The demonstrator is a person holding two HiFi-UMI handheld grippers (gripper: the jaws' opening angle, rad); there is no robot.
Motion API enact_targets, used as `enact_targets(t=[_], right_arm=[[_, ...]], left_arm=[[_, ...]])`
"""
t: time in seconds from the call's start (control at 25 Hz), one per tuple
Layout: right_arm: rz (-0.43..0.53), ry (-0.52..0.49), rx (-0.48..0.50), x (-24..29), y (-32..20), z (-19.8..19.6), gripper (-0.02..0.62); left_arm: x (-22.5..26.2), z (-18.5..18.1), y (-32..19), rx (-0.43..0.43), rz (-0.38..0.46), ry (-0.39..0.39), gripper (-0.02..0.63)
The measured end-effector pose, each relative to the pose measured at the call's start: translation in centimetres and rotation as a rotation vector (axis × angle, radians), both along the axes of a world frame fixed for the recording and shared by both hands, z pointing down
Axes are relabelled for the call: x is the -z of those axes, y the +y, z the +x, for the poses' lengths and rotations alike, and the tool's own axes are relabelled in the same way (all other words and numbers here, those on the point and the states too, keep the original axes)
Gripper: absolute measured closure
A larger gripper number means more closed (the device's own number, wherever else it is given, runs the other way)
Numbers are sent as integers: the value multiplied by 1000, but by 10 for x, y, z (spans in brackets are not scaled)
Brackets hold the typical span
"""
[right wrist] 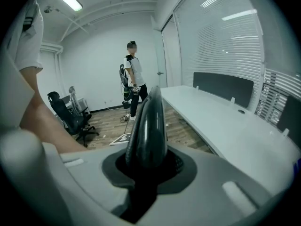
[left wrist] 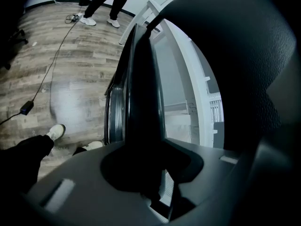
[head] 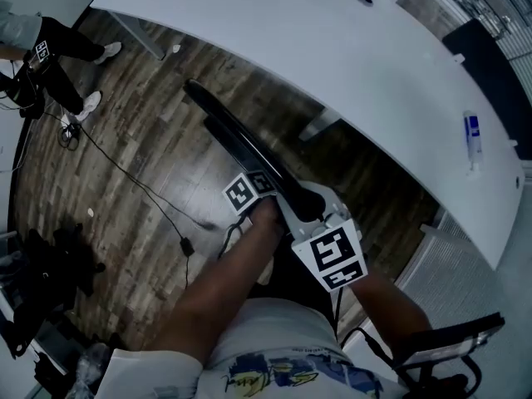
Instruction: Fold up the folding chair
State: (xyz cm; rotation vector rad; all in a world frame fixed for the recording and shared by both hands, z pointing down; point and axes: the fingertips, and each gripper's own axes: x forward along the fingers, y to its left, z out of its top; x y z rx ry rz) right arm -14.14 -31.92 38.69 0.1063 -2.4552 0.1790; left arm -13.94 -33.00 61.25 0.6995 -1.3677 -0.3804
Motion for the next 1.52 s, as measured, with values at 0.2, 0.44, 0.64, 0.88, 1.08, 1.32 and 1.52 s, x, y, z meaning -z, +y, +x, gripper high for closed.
enact_targets(t=[0.2, 0.44, 0.64, 0.88, 1.08, 1.32, 1.52], right_arm=[[-16, -17, 50, -4, -28, 17, 528], [-17, -24, 106, -7, -63, 32, 531], [-23, -36, 135, -9, -89, 40, 534], [-26, -53, 178, -12, -116, 47, 535], [-48, -68, 174, -17, -137, 55, 537], [-55, -75, 174, -17, -159, 52, 538], [-68, -77, 170, -20, -177, 53, 538]], left_arm=[[-7, 11, -23, 46, -24, -12, 479], [-10, 24, -52, 87, -51, 2, 477], [-14, 30, -71, 125, -79, -1, 476], [-17, 35, -96, 155, -90, 14, 477], [-22, 41, -110, 141, -102, 32, 477], [-19, 39, -126, 120, -89, 52, 469], [-20, 39, -139, 114, -76, 54, 463]])
